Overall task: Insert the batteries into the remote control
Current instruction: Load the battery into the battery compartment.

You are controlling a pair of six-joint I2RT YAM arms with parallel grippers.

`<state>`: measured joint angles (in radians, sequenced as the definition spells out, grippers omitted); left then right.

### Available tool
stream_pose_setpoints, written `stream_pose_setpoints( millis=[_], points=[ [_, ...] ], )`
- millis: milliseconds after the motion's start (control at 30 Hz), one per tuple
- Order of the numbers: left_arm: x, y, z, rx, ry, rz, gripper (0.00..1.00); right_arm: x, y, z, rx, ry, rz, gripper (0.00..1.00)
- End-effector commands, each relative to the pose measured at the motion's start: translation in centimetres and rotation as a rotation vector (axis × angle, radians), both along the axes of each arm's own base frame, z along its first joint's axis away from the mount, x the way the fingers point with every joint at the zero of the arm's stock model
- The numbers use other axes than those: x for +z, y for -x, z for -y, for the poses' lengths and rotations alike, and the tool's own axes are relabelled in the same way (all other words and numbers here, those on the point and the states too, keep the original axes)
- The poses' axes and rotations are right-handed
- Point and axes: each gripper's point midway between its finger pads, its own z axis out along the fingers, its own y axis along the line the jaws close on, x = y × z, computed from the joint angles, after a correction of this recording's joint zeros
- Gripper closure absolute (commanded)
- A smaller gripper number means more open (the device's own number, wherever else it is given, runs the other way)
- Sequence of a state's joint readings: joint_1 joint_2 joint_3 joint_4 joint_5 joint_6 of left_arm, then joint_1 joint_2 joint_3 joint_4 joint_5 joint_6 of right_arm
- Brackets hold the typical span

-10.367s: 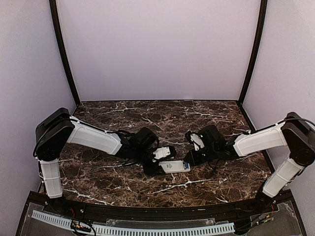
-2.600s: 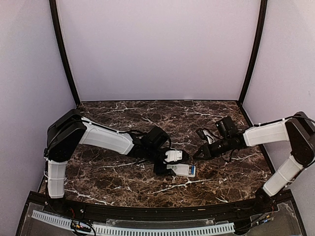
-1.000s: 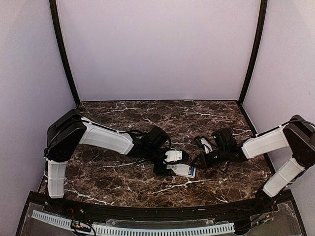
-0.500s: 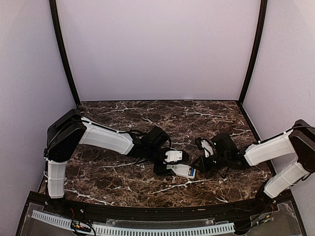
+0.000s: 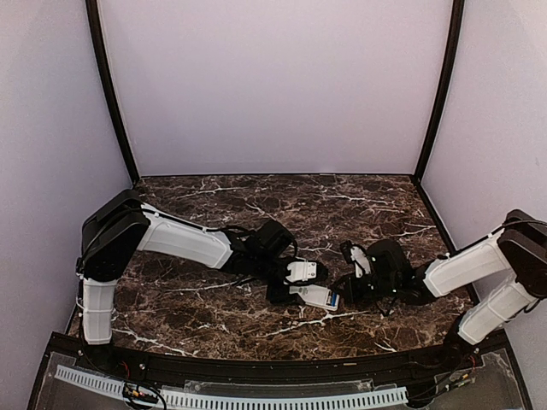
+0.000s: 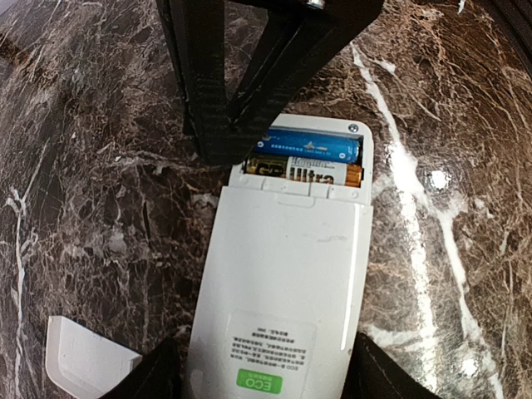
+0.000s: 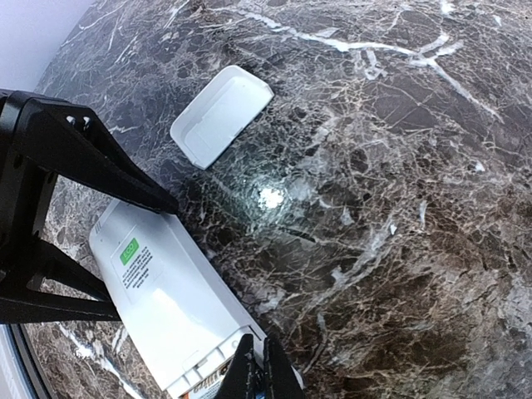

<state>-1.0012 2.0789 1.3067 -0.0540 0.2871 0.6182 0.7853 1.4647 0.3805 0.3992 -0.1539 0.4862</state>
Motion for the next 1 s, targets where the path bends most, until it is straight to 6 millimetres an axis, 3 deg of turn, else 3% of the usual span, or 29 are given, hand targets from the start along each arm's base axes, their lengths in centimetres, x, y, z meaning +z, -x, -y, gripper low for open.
stream_pose_setpoints(
  millis=[0, 233, 400, 500, 600, 733, 967],
  points=[
    [-3.2, 0.9, -3.4, 0.012, -0.159, -0.043, 0.32, -1.3, 1.6, 0.8, 0.028, 0.094, -0.065, 0.94],
    [-3.4, 1.1, -3.5, 0.004, -0.165, -0.045, 0.32, 2.7, -0.5, 0.2, 0.0, 0.074, 0.017, 0.89],
    [-3.3, 1.1, -3.4, 0.006, -0.161, -0.051, 0.32, 4.8, -1.0, 0.6, -0.043, 0.052, -0.016, 0.88],
    [-3.3, 1.1, -3.5, 0.01, -0.163, -0.051, 0.32, 5.1, -0.4, 1.3, -0.091, 0.065, -0.113, 0.91],
    [-3.4, 1.1, -3.5, 0.01, -0.161, -0.051, 0.32, 5.2, 1.0, 0.4, -0.059, 0.002, -0.202, 1.0],
    [-3.4, 1.1, -3.4, 0.011, -0.157, -0.053, 0.32, 4.1, 2.0, 0.2, -0.049, -0.012, -0.269, 1.0],
    [-3.3, 1.1, -3.4, 0.013, -0.16, -0.053, 0.32, 2.9, 1.5, -0.3, -0.031, 0.023, -0.285, 1.0]
  ],
)
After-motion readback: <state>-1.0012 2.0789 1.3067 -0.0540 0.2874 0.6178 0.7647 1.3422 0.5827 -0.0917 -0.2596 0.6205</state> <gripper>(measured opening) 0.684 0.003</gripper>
